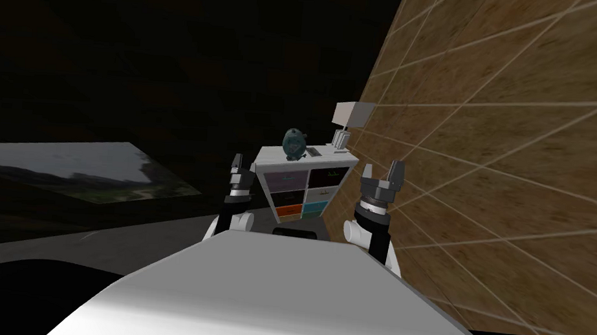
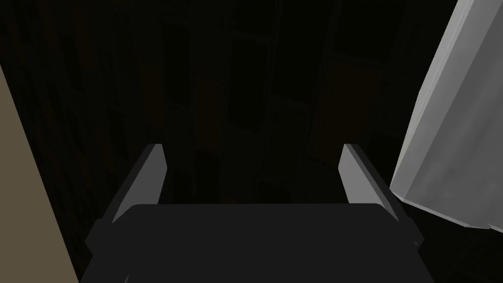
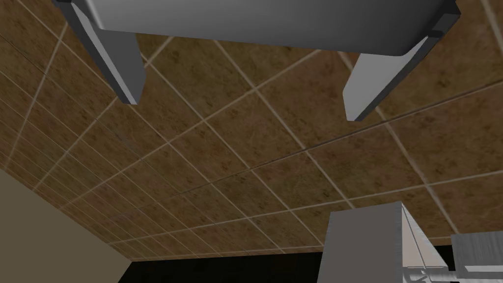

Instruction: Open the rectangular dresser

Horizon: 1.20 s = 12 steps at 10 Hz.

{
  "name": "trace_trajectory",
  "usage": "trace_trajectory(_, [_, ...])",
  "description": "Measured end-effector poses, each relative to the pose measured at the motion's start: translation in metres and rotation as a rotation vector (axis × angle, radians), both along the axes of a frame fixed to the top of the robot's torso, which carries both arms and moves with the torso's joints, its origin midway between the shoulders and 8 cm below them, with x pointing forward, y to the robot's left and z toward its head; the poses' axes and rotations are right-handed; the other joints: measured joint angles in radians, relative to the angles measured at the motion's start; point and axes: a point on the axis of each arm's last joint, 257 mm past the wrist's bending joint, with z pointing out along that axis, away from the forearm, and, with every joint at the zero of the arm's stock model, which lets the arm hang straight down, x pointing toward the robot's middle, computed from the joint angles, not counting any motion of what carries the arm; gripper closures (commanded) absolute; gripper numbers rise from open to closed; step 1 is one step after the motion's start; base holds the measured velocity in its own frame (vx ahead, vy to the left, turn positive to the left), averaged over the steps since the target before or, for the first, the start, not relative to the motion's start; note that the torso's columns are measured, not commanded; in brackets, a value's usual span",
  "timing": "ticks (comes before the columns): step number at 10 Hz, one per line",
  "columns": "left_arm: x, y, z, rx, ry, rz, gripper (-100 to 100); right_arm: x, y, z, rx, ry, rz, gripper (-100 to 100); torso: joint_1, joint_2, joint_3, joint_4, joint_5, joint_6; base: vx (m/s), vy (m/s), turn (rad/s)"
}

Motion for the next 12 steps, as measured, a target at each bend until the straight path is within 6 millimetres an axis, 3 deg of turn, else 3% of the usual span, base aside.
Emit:
trace_trajectory(2, [0.0000, 0.0000, 0.0000, 0.000, 0.000, 0.000, 0, 0.0000, 0.0000, 0.0000, 0.000, 0.000, 0.000, 0, 0.000, 0.104, -0.209, 0.105, 0.000, 0.000, 0.000, 0.000, 0.000])
trace_trajectory(9, [-0.0001, 0.0000, 0.0002, 0.000, 0.000, 0.000, 0, -0.0001, 0.0000, 0.0002, 0.000, 0.000, 0.000, 0, 0.000, 0.618, -1.234, 0.617, 0.000, 0.000, 0.000, 0.000, 0.000])
trace_trajectory(10, [-0.0001, 0.0000, 0.0002, 0.000, 0.000, 0.000, -100, -0.0001, 0.0000, 0.0002, 0.000, 0.000, 0.000, 0, 0.000, 0.691, -1.382, 0.691, 0.000, 0.000, 0.006, -0.006, 0.013])
trace_trajectory(12, [0.0015, -0.0040, -0.0044, 0.050, 0.011, -0.028, -100, 0.0001, 0.0000, -0.0001, 0.000, 0.000, 0.000, 0, 0.001, 0.731, -1.473, 0.732, 0.001, 0.001, -0.007, -0.022, -0.001])
